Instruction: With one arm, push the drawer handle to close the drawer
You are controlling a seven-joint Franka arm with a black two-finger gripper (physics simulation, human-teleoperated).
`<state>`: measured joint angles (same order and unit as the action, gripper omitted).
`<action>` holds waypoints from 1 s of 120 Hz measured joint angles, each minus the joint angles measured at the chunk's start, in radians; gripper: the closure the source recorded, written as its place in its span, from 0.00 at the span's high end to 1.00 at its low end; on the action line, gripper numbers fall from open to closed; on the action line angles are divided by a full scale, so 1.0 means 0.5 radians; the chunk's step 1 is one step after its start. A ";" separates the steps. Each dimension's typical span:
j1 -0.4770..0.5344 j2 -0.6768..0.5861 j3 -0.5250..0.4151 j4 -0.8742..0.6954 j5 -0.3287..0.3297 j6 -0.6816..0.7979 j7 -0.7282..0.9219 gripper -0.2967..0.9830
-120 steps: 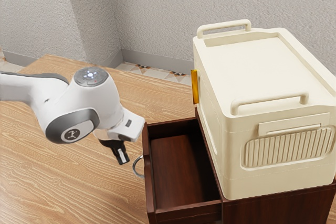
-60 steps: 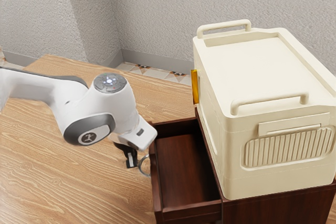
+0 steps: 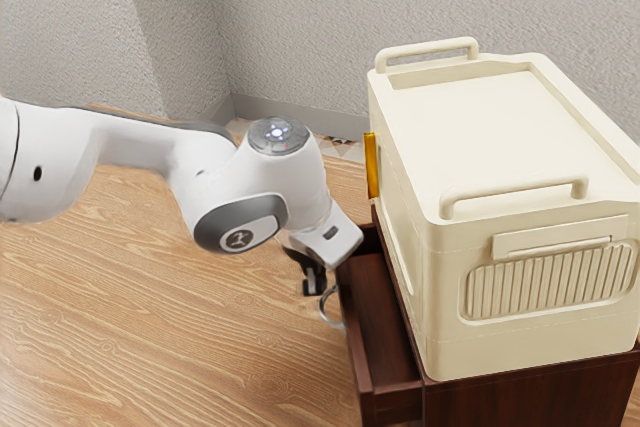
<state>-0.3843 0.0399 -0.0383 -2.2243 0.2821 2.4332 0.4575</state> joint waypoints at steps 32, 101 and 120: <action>-0.007 0.124 -0.080 0.141 -0.016 -0.011 0.042 0.15; -0.100 -0.214 -0.165 -0.057 0.074 0.030 0.263 0.15; 0.056 -0.741 -0.161 -0.177 0.054 -0.172 -0.116 0.29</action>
<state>-0.3561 -0.3308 -0.1190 -2.3127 0.3092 2.3473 0.3995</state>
